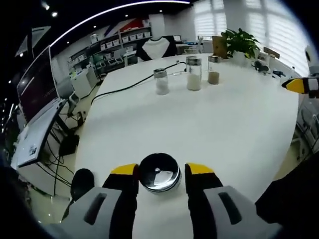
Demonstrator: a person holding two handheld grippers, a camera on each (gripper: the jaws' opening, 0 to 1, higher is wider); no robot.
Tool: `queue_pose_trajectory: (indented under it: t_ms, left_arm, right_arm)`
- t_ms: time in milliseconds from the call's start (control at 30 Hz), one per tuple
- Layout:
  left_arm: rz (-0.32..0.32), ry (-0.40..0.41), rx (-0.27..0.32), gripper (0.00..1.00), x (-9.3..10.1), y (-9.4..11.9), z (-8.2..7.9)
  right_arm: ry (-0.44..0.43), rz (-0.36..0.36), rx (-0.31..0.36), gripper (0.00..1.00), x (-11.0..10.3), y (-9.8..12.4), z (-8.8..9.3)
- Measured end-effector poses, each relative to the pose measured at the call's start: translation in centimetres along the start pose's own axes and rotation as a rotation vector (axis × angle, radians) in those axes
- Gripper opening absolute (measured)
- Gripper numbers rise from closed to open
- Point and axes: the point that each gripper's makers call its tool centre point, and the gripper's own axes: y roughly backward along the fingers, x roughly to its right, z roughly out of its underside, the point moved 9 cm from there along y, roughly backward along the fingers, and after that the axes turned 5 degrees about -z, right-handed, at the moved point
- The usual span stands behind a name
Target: Rotate the seasoning bottle until the label or dispensing opening points toward the visible target arrow and the bottle remains upright within the marked orientation range
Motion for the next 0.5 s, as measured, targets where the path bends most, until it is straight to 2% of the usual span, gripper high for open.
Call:
queue_pose_trajectory:
  t_ms: [267,400,500]
  left_arm:
    - [-0.004,0.021,0.022,0.36,-0.12,-0.25,-0.07]
    - [0.017,0.083,0.045,0.34,-0.29,-0.12,-0.14]
    - [0.016,0.076,0.046,0.34,-0.29,-0.05,-0.02]
  right_arm:
    - [0.01,0.005,-0.003,0.55,-0.06,0.09,0.0]
    - [0.005,0.004,0.003,0.55,-0.06,0.07,-0.01]
    - [0.002,0.003,0.003,0.55,-0.04,0.07,0.09]
